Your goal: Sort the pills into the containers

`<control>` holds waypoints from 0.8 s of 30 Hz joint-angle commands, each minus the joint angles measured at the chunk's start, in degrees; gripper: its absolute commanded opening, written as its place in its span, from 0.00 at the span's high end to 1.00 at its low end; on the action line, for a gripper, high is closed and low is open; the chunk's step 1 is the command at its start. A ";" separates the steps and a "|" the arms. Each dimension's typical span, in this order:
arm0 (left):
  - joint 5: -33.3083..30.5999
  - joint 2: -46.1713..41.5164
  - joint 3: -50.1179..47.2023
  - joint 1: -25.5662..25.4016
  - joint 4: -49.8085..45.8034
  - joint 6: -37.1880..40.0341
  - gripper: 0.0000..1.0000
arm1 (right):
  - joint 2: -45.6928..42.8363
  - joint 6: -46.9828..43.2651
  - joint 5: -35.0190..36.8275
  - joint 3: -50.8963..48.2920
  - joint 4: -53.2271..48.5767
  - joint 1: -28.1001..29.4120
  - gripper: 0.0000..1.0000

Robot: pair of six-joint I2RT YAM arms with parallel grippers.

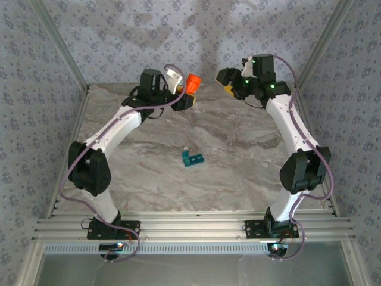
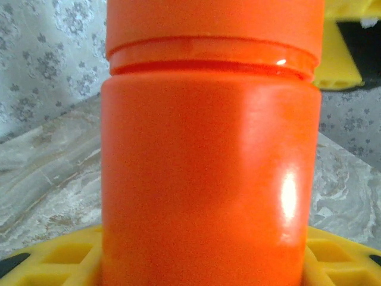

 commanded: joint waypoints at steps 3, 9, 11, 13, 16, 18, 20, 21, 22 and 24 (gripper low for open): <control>2.42 1.32 3.64 -0.48 -3.14 2.47 1.00 | -1.07 3.33 8.88 2.54 3.55 2.97 0.28; 2.98 2.41 5.47 -0.57 -5.20 3.18 1.00 | 2.61 3.15 7.27 6.57 2.31 4.99 0.27; 3.01 2.69 5.81 -0.57 -5.38 3.18 1.00 | 3.60 2.94 6.61 7.57 1.96 5.59 0.27; 3.16 2.87 6.16 -0.54 -5.68 3.16 1.00 | 4.49 2.82 6.14 8.35 1.57 6.13 0.27; 3.19 3.14 6.61 -0.65 -5.95 3.18 1.00 | 5.68 2.64 5.33 9.34 1.20 6.88 0.27; 3.31 3.31 6.95 -0.65 -6.10 3.19 1.00 | 6.56 2.31 4.84 10.26 0.97 7.47 0.26; 3.41 3.57 7.15 -0.65 -6.27 3.17 1.00 | 7.18 1.75 4.58 11.25 0.36 7.99 0.27; 3.47 3.71 7.31 -0.65 -6.31 3.14 1.00 | 7.55 1.52 4.46 11.76 0.15 8.29 0.27; 3.54 3.82 7.41 -0.65 -6.46 3.13 1.00 | 7.89 1.35 4.28 12.28 -0.14 8.52 0.27; 3.59 3.97 7.59 -0.65 -6.57 3.14 1.00 | 8.44 1.15 3.93 12.82 -0.31 8.84 0.27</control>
